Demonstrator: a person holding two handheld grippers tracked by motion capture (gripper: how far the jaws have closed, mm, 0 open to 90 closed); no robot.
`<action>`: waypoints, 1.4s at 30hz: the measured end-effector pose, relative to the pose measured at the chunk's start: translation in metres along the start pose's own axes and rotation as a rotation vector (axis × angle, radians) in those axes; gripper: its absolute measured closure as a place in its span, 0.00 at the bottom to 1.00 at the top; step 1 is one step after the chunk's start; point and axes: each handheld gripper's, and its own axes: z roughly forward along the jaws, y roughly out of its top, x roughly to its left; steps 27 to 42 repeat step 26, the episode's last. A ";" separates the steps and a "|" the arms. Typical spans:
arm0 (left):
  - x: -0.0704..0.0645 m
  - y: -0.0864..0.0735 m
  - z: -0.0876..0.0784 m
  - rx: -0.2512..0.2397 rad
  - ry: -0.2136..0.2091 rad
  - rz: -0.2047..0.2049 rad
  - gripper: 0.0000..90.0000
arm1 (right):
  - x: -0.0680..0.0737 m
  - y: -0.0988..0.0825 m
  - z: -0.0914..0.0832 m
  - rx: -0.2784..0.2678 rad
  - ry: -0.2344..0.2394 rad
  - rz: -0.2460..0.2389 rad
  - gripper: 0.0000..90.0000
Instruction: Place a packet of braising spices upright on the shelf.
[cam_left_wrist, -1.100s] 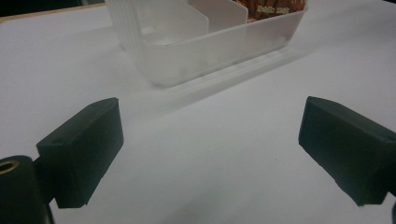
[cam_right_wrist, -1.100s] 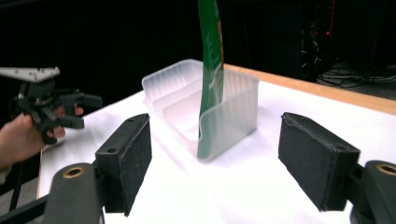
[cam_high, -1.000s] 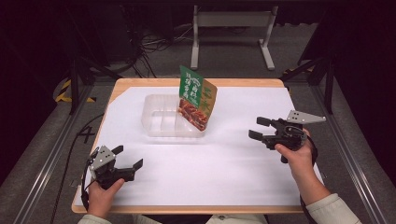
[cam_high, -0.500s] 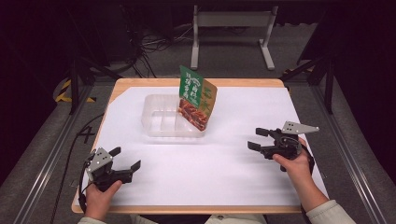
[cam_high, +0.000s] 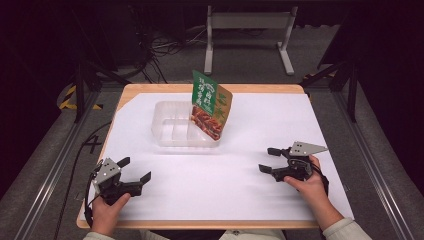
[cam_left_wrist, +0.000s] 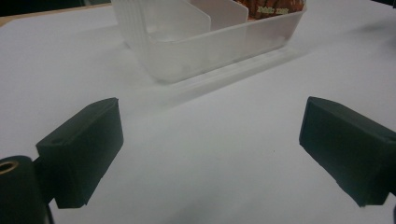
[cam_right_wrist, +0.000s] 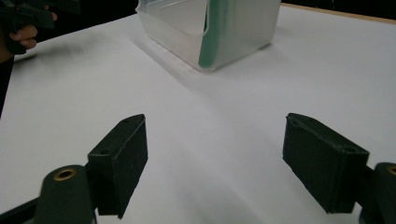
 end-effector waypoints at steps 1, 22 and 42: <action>0.000 0.000 0.000 0.000 -0.002 0.000 0.08 | 0.001 -0.001 0.000 0.005 0.001 -0.001 0.25; -0.001 0.001 0.002 0.004 -0.013 0.006 0.08 | 0.004 -0.006 0.006 0.051 -0.005 -0.009 0.24; -0.001 0.001 0.004 0.005 -0.018 0.004 0.08 | 0.004 -0.007 0.005 0.040 -0.011 -0.004 0.24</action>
